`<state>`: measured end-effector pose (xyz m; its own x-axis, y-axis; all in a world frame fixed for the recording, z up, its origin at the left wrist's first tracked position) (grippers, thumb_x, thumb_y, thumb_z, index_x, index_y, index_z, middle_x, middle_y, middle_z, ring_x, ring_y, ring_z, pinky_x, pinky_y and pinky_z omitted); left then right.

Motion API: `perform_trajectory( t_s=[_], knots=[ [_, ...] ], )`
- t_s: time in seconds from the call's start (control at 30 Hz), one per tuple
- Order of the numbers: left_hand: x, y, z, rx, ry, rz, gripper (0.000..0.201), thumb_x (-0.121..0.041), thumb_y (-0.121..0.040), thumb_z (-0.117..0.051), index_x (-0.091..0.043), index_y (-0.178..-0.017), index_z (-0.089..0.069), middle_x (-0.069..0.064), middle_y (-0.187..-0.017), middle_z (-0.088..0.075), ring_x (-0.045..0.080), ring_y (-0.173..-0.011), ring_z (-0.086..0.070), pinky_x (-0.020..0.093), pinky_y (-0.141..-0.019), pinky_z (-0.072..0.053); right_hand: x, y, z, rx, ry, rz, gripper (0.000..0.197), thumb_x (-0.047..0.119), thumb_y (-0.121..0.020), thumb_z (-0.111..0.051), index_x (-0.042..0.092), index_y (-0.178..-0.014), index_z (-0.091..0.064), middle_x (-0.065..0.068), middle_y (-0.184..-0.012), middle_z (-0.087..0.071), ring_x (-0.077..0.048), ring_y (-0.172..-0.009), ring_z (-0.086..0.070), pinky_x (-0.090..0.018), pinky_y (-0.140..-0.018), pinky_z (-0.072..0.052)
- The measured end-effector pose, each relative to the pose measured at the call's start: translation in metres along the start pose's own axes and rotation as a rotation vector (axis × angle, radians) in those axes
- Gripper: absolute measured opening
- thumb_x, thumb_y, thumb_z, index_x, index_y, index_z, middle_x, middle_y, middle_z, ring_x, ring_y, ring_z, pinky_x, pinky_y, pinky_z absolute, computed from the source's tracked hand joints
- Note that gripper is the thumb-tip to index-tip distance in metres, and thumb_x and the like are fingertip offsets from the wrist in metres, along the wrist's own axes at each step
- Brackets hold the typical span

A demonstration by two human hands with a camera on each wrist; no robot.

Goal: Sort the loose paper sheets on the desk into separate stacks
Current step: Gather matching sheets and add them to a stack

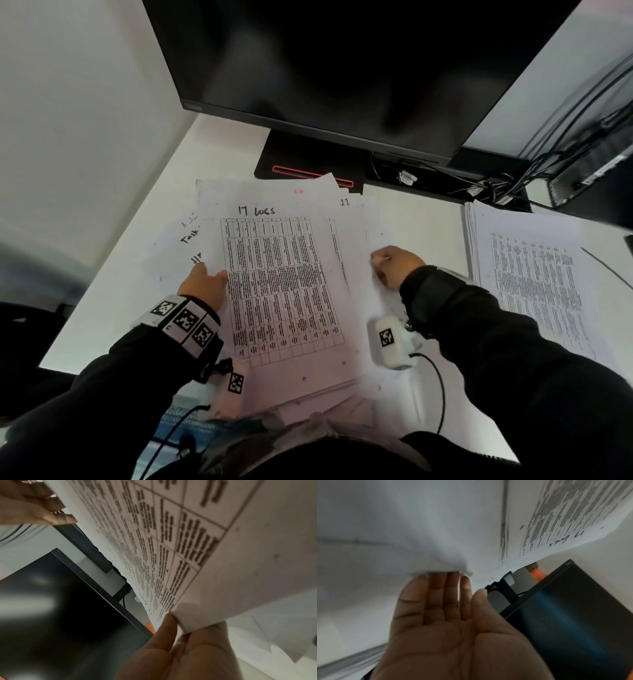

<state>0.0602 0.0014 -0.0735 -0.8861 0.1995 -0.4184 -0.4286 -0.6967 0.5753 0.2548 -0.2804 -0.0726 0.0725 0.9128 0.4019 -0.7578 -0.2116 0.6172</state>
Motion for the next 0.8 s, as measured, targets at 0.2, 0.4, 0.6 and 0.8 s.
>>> perform_trajectory(
  t_s=[0.2,0.4,0.6,0.8],
  knots=[
    [-0.005,0.004,-0.019,0.047,0.063,-0.046,0.042,-0.026,-0.097,-0.041,-0.003,-0.132,-0.036,0.02,-0.129,-0.051,0.036,-0.116,-0.05,0.038,-0.09,-0.039,0.006,0.004,-0.022,0.052,0.169,0.038,0.056,0.038,-0.097,-0.043,0.003,-0.14,-0.035,-0.013,-0.144,-0.042,-0.027,-0.129,-0.042,-0.029,-0.101,-0.034],
    [-0.002,0.003,-0.005,-0.047,0.074,-0.032,0.041,-0.022,-0.098,-0.041,0.002,-0.13,-0.035,0.023,-0.131,-0.048,0.038,-0.12,-0.046,0.041,-0.095,-0.037,-0.024,0.001,0.006,-0.092,-0.065,0.0,0.048,0.028,-0.094,-0.052,0.006,-0.136,-0.046,-0.011,-0.139,-0.049,-0.028,-0.126,-0.046,-0.032,-0.108,-0.036],
    [0.001,-0.001,0.034,-0.204,0.188,-0.094,0.033,-0.011,-0.096,-0.043,0.001,-0.127,-0.04,0.019,-0.119,-0.055,0.037,-0.114,-0.051,0.035,-0.085,-0.038,-0.059,0.025,0.068,-0.323,-0.35,0.017,0.025,0.011,-0.094,-0.051,0.004,-0.117,-0.058,-0.006,-0.1,-0.058,-0.025,-0.099,-0.056,-0.023,-0.081,-0.035],
    [0.001,-0.003,0.071,-0.326,0.308,-0.19,0.019,-0.006,-0.093,-0.043,-0.005,-0.111,-0.047,0.014,-0.095,-0.052,0.027,-0.088,-0.05,0.03,-0.075,-0.034,-0.096,0.041,0.126,-0.42,-0.351,-0.024,0.017,0.014,-0.097,-0.046,0.005,-0.104,-0.058,-0.008,-0.091,-0.055,-0.022,-0.093,-0.048,-0.025,-0.079,-0.03]
  ],
)
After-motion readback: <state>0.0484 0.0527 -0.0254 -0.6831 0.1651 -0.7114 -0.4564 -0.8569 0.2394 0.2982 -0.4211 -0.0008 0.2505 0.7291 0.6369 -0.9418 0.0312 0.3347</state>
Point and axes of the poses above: each hand's wrist, its own y-axis away from the middle knuckle, its own z-axis out of the back of the hand, x = y × z, the point moved 10 cm from there along -y, towards the middle knuckle
